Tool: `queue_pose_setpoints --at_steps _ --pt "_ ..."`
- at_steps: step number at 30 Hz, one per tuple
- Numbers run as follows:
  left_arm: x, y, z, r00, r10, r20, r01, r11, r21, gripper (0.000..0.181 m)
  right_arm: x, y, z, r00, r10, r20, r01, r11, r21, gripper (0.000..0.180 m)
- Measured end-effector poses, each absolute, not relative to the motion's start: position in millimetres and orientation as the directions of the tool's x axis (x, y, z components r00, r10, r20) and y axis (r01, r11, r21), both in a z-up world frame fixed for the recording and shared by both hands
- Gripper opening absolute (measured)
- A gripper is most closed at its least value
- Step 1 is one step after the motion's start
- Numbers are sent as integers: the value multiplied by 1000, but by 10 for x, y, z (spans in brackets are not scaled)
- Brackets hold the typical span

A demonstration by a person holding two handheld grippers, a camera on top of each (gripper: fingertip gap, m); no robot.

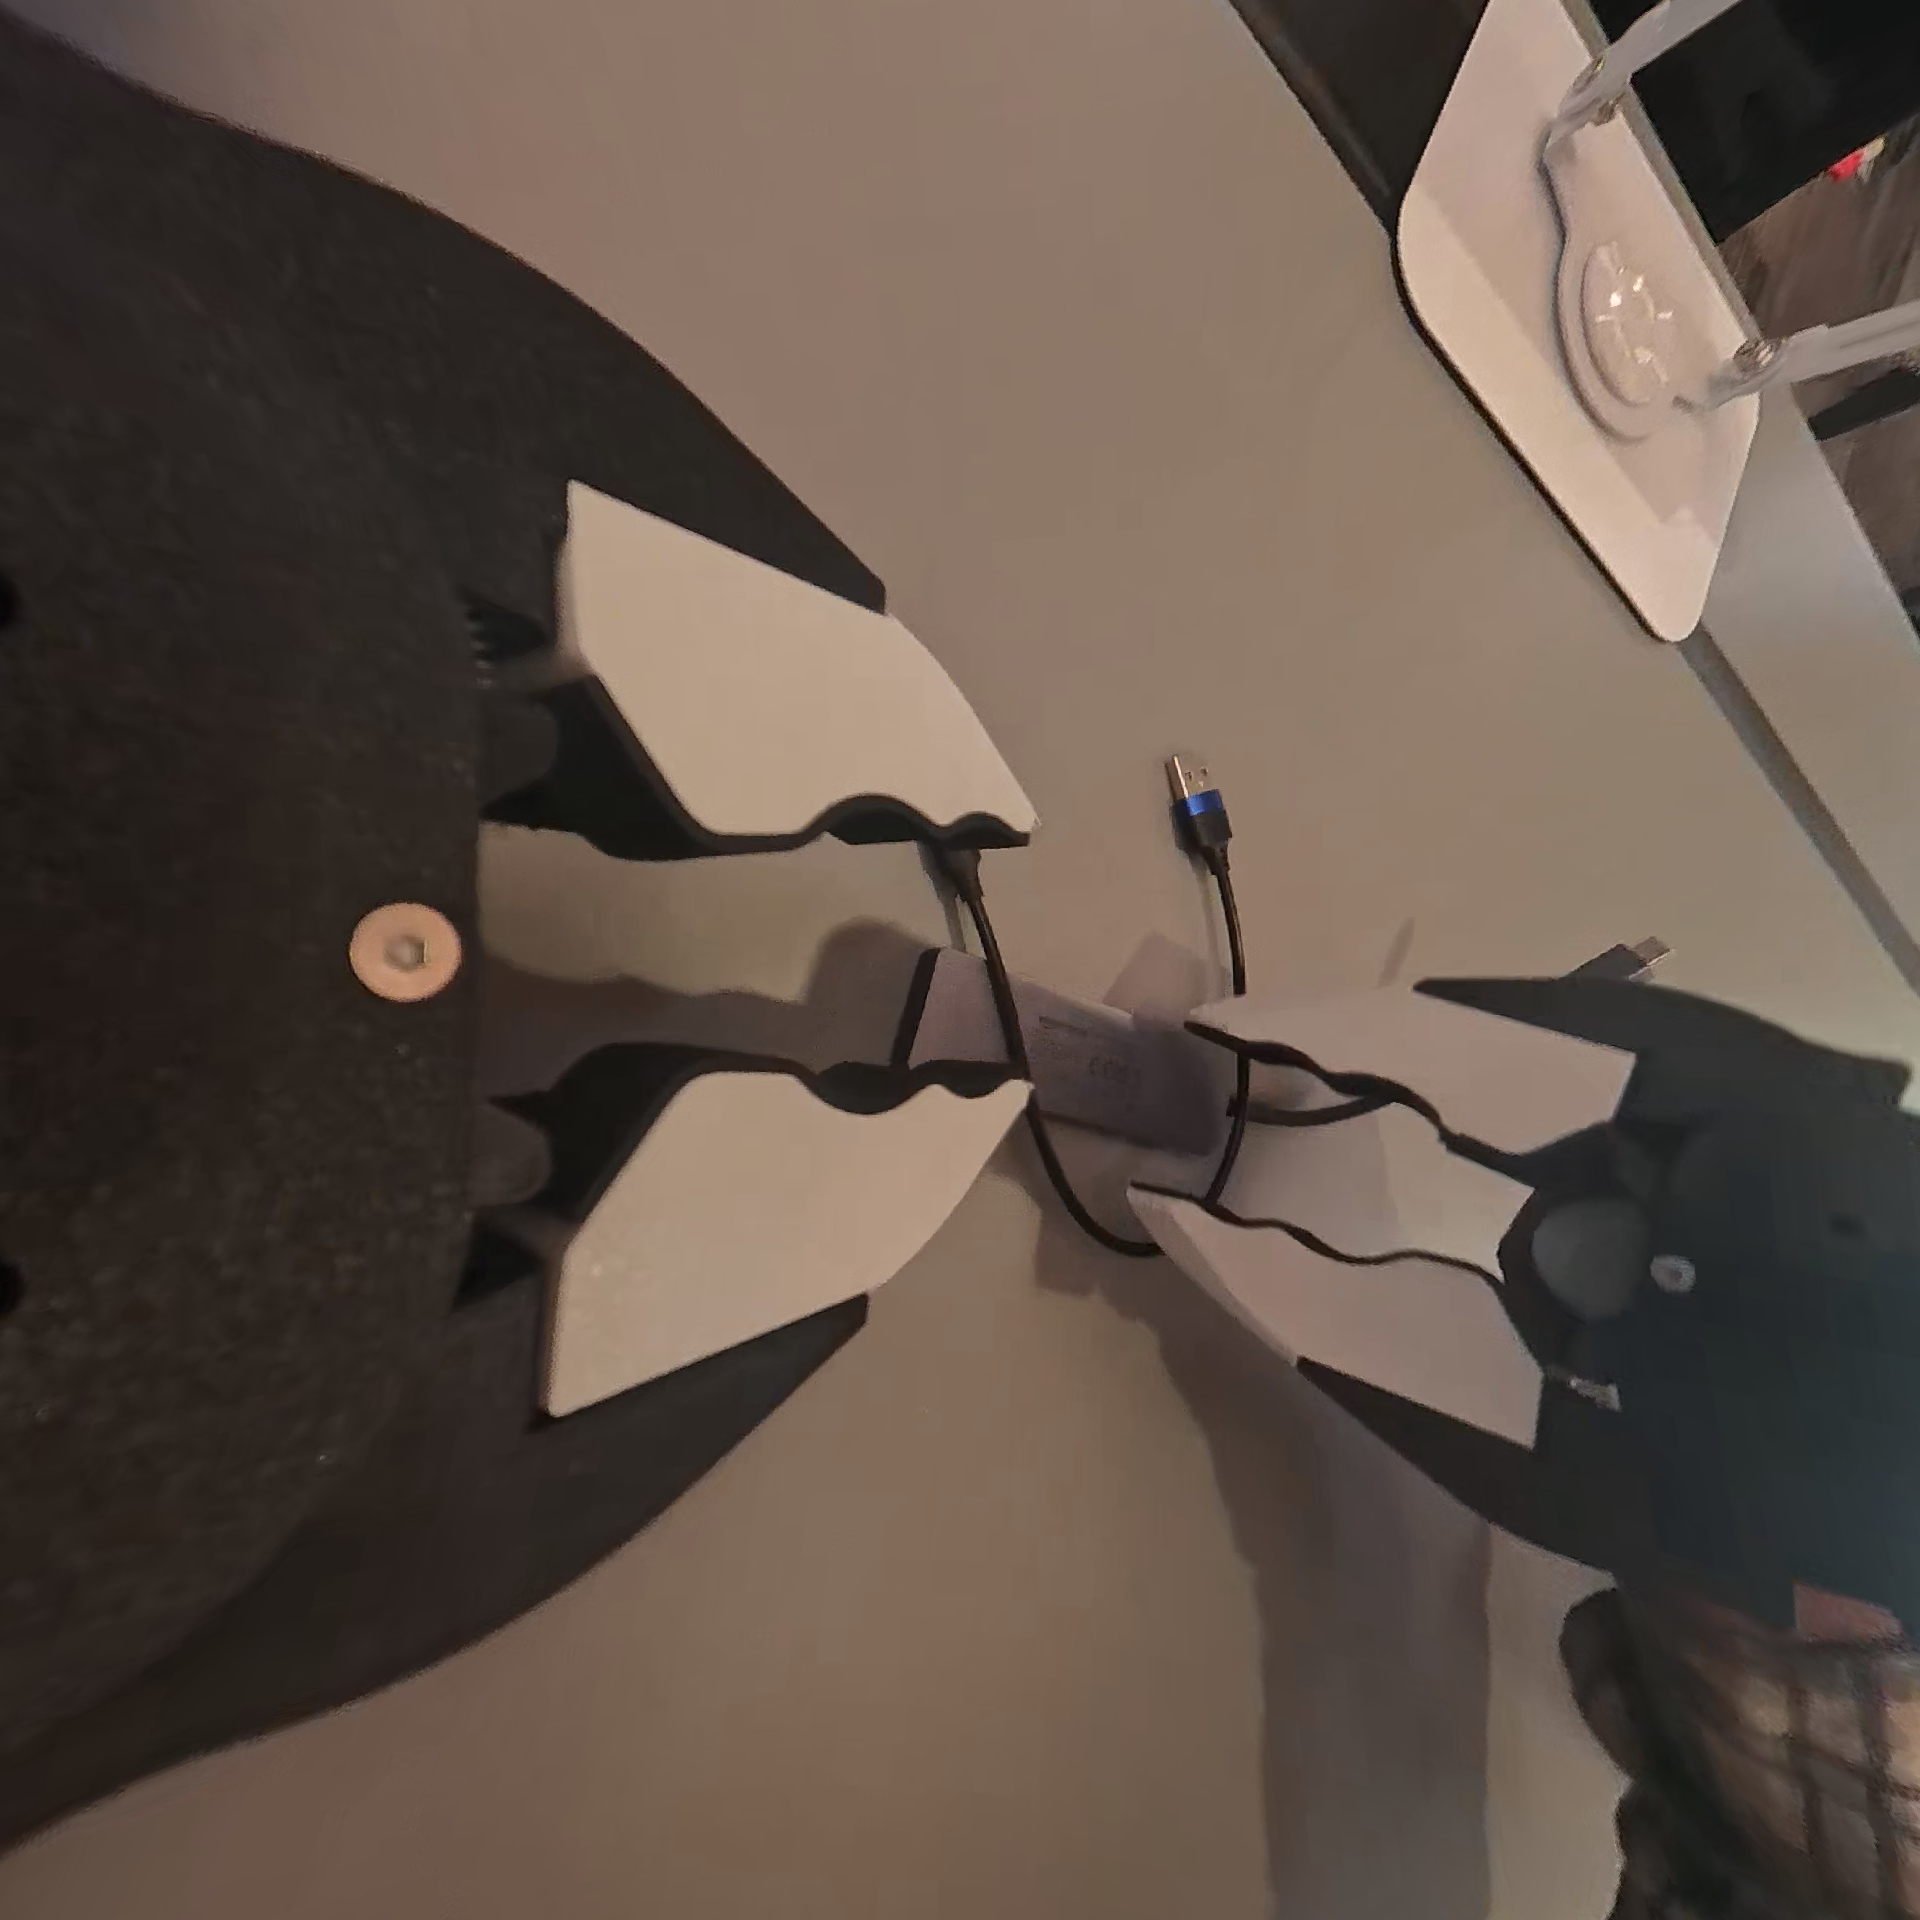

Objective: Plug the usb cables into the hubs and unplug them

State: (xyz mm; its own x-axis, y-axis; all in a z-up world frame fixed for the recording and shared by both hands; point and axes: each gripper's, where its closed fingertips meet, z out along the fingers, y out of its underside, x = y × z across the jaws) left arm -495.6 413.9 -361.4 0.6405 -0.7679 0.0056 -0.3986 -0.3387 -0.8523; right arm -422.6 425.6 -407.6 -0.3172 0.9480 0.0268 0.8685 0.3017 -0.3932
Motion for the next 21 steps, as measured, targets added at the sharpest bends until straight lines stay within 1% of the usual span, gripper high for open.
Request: queue_pose_setpoints --at_steps 3,5,9,12,13,17,21 --pt "-4927 4127 -3663 633 -774 -9 -433 -345 -833 38 -4262 4260 -4138 -321 947 -20 880 291 -376 44" --pt "-4930 4127 -3671 633 -774 -15 -441 -345 -829 39 -4252 4258 -4214 -319 946 -58 897 282 -340 44" --pt "-4994 4156 -3609 654 -757 2 -395 -343 -852 39 -4318 4299 -4218 -302 951 -73 900 258 -352 33" --pt "-5067 4195 -3453 683 -730 20 -312 -316 -896 38 -4353 4383 -4210 -278 961 9 889 261 -376 33" --pt "-5091 4206 -3386 693 -721 28 -278 -302 -912 37 -4375 4414 -4175 -254 967 31 879 244 -411 33" --pt "-5185 4240 -3173 727 -684 55 -158 -245 -956 36 -4438 4625 -3809 -74 994 78 777 107 -620 32" --pt "-5207 4246 -3092 728 -679 95 -85 -227 -970 36 -4424 4673 -3339 6 993 118 589 92 -803 33"
